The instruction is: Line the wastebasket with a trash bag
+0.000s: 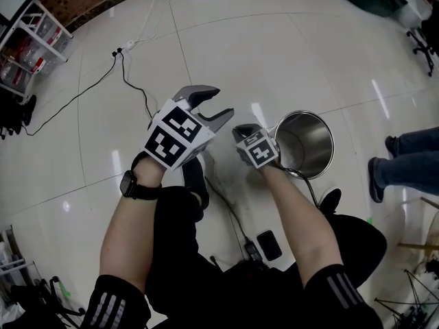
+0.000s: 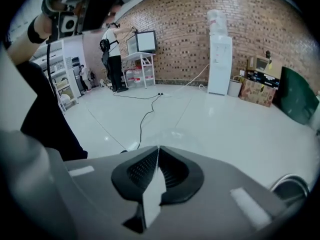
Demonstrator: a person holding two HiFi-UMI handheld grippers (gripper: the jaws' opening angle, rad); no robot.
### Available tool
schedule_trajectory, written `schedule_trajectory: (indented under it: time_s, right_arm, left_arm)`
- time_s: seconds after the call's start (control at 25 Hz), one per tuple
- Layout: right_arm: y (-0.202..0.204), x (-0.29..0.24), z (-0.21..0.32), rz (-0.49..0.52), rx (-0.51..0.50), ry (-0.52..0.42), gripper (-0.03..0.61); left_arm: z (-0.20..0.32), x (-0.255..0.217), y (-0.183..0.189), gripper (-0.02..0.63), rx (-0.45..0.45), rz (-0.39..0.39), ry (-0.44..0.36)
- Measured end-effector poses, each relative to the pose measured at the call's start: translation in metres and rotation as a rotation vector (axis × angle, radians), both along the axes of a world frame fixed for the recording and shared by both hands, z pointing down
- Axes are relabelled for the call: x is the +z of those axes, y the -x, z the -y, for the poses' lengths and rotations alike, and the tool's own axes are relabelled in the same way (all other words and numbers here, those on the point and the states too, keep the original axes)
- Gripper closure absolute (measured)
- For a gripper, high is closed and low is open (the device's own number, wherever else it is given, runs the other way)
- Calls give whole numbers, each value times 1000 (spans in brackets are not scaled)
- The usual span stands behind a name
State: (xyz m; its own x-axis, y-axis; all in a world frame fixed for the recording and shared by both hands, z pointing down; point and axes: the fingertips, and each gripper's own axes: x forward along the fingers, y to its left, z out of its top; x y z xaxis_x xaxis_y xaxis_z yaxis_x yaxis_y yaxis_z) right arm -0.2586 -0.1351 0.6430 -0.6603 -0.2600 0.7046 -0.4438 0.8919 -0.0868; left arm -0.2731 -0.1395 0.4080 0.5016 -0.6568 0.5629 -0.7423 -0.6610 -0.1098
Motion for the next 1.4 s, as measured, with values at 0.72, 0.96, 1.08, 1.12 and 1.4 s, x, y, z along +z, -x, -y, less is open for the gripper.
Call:
schedule_trajectory:
  time_s: [0.72,0.96,1.08,1.12,1.4]
  right_arm:
    - [-93,-186,35,123,45,-256,572]
    - [-165,-207,33,125,142,-210,572]
    - [-201,-193,27,83,179,-174,572]
    - [-211,-186,23,72,189,-151,572]
    - [-275,-125,-1,-16,247,17,572]
  left_arm:
    - [26,-10,-42,413,19,34,-36]
    - [37,-14,-76,407,53,39,-35]
    - [43,-12,-93,407,75,49,-33]
    - [43,-10,-98,407,83,57,-31]
    - [50,-1,-127,400,107,101,-17]
